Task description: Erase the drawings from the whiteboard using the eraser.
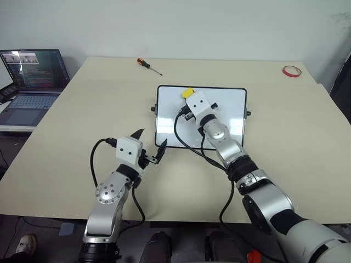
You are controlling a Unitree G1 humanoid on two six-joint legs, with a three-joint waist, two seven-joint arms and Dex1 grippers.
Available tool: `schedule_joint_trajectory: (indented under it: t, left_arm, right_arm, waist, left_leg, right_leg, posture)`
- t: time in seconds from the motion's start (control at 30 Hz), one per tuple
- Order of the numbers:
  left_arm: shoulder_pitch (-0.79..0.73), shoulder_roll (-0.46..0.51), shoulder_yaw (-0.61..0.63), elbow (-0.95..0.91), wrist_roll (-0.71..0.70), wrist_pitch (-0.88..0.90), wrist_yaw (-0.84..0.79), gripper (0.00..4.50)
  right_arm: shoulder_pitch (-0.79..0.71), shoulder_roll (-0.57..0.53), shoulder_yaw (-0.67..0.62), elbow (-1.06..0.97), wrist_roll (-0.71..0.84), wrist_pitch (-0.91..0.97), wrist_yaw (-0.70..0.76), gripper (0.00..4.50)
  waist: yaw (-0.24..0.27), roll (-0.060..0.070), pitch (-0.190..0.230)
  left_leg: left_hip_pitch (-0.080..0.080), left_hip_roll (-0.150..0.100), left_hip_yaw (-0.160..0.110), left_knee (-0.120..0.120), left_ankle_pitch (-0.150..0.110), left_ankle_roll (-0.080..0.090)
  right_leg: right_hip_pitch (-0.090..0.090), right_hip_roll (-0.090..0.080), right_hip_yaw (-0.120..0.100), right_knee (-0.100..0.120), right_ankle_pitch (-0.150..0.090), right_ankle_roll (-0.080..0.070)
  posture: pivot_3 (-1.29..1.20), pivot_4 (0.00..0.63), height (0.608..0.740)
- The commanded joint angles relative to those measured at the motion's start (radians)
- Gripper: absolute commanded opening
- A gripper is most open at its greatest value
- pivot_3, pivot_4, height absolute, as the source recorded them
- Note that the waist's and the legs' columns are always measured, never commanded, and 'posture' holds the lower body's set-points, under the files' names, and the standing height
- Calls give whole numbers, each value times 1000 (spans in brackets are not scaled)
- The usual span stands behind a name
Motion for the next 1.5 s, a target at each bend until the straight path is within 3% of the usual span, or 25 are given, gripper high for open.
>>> schedule_joint_trajectory:
  t: [0.03,0.17,0.37,0.83,0.97,1.13,1.2,1.3,1.5]
  left_arm:
    - [-3,4,7,-26,-12,-18,0,4500]
    - [7,5,14,-35,-11,-17,5,4500]
    - [22,6,20,-46,-11,-16,9,4500]
    - [0,4,8,-35,-10,-18,-1,4500]
    - [5,3,0,-45,-14,-12,-11,4500]
    - [-7,13,-7,-44,-30,-11,-40,4500]
    - [-21,21,-6,-36,-45,-9,-64,4500]
    - [-71,54,-16,-9,-102,2,-153,4500]
    - [-180,97,-75,52,-181,34,-322,4500]
  right_arm:
    - [53,22,14,4,34,56,121,1203]
    - [102,34,83,-38,14,90,266,1203]
    - [124,30,94,-81,8,151,316,1203]
    - [71,-8,-17,-59,12,98,59,1203]
    - [188,-55,-9,-319,50,146,178,1203]
    - [364,-130,-37,-727,130,350,303,1203]
    - [424,-164,-57,-866,148,438,325,1203]
    - [551,-247,-131,-1139,177,628,352,1203]
    - [657,-298,-274,-1412,201,904,319,1203]
  waist:
    - [-4,0,0]
    - [-22,0,-1]
    - [-27,1,-1]
    - [-4,1,0]
    - [5,1,0]
    - [3,2,0]
    - [2,2,0]
    - [3,2,1]
    - [1,3,1]
  left_leg:
    - [0,0,0,0,0,0]
    - [1,1,1,-1,0,0]
    - [2,1,1,-1,0,0]
    - [11,0,-4,0,2,1]
    - [9,0,-6,-2,2,0]
    - [-4,0,-9,-4,1,0]
    - [-13,0,-9,-3,2,-2]
    - [-16,0,-10,-4,2,-1]
    - [-15,0,-10,-4,1,0]
  right_leg:
    - [0,0,0,0,0,0]
    - [0,0,1,0,0,0]
    - [0,1,1,0,0,0]
    - [12,0,0,-4,1,-1]
    - [13,0,-1,-8,1,-1]
    - [6,-1,-4,-16,1,-1]
    - [-4,-1,-4,-15,1,-1]
    - [-6,-1,-5,-16,1,-1]
    - [-5,0,-5,-16,1,-1]
  posture:
    - [0,150,740]
    - [0,150,740]
    - [0,150,740]
    - [0,150,740]
    - [0,150,740]
    - [0,150,740]
    - [0,150,740]
    - [0,150,740]
    - [0,150,740]
